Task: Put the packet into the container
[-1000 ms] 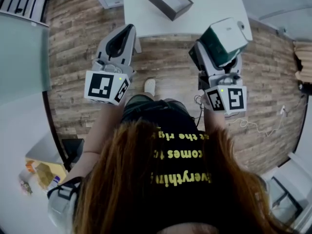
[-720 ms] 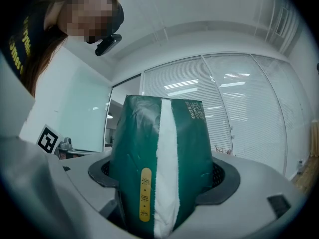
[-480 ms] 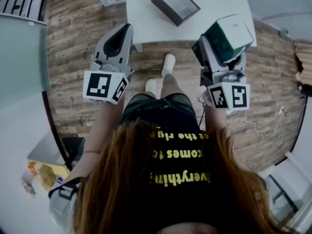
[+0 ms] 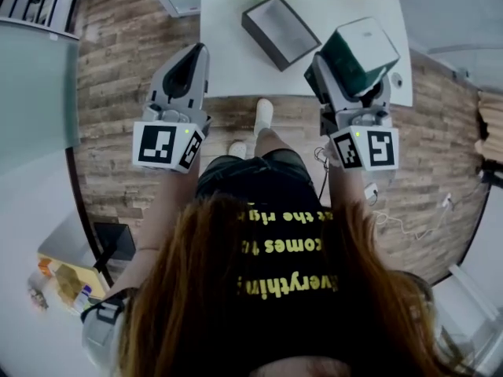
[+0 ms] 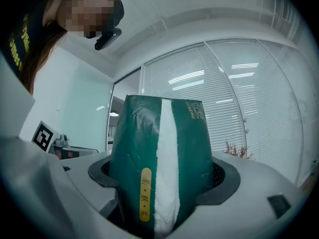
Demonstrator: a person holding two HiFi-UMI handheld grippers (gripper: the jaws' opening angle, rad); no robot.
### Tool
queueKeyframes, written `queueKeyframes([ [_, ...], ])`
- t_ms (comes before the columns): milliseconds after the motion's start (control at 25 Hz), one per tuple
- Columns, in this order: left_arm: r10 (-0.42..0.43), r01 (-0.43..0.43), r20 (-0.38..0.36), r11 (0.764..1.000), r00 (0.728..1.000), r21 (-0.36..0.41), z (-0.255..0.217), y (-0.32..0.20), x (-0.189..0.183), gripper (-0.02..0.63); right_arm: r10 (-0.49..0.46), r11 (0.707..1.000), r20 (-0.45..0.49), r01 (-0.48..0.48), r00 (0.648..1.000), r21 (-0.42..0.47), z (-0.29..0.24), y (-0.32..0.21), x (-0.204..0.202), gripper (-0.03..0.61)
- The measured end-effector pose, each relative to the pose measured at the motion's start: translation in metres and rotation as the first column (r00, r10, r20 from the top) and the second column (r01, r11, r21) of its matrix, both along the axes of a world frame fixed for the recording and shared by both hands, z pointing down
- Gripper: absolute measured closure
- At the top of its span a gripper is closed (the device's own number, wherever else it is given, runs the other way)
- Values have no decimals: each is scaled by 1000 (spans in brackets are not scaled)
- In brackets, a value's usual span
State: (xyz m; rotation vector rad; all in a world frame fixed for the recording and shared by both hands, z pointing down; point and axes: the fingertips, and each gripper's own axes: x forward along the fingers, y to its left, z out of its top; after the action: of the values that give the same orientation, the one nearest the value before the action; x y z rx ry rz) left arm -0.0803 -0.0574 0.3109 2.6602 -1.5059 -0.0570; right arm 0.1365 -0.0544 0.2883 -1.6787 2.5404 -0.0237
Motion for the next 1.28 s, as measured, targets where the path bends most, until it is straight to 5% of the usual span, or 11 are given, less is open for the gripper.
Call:
queueKeyframes([
  [720,-122,122,-30,992,992,22,-16,-121,36,613,-178,982,-16,176,984,-66,7,-133,22,169],
  [1280,-15,15,-30,1000,999,17,-18,-174,22,613,-138,974,-70,123,988,-192,38,-161,1,169],
])
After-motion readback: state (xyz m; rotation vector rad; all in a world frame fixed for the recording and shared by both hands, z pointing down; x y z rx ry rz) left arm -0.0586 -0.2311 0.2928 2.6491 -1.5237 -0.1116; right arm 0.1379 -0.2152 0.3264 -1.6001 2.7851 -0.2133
